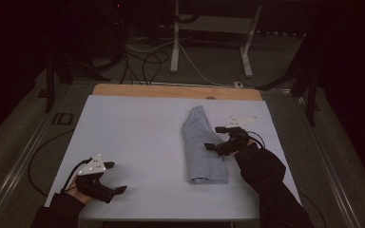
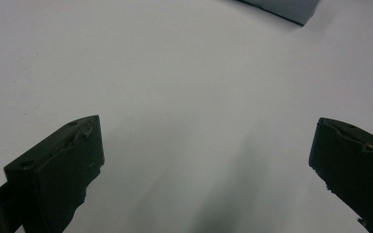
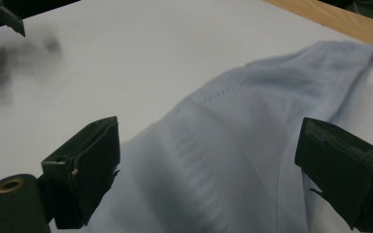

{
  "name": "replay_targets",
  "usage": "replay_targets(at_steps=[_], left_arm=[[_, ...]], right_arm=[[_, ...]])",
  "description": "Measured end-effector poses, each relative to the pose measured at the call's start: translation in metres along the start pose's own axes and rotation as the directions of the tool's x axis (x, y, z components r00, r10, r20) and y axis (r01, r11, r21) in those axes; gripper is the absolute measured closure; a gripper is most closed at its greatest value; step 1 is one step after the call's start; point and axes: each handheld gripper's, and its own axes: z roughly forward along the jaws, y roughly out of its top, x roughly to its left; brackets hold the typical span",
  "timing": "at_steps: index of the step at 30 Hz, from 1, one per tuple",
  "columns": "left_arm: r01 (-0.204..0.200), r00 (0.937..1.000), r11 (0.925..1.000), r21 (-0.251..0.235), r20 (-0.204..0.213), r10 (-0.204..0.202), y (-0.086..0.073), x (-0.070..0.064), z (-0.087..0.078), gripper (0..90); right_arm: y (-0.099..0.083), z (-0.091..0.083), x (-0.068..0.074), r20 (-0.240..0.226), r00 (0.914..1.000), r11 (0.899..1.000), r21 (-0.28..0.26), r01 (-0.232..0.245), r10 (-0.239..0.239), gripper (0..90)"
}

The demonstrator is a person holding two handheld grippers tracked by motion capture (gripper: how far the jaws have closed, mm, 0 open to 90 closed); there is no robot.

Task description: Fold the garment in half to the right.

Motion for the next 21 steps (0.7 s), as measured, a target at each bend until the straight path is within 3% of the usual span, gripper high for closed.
replay_targets(at_steps=[5,18,21], left_arm=[[-0.007,1.0000,1.0000,0.007,-0.006,0.007,0.000,-0.001,0.000,0.4],[-0.009,0.9999,0.9999,0.006,-0.013,0.009,-0.001,0.000,-0.002,0.4],[-0.013,0.9998,0.9998,0.011,-0.016,0.013,-0.001,0.000,-0.002,0.4]], right_arm=[[-0.019,-0.013,0.005,0.023,0.9997,1.000,0.003,-0.011,0.011,9.2],[-0.064,-0.034,0.014,0.025,0.9981,0.998,0.041,-0.057,0.056,9.2],[-0.072,-0.038,0.017,0.050,0.9974,0.997,0.059,-0.055,0.052,9.2]])
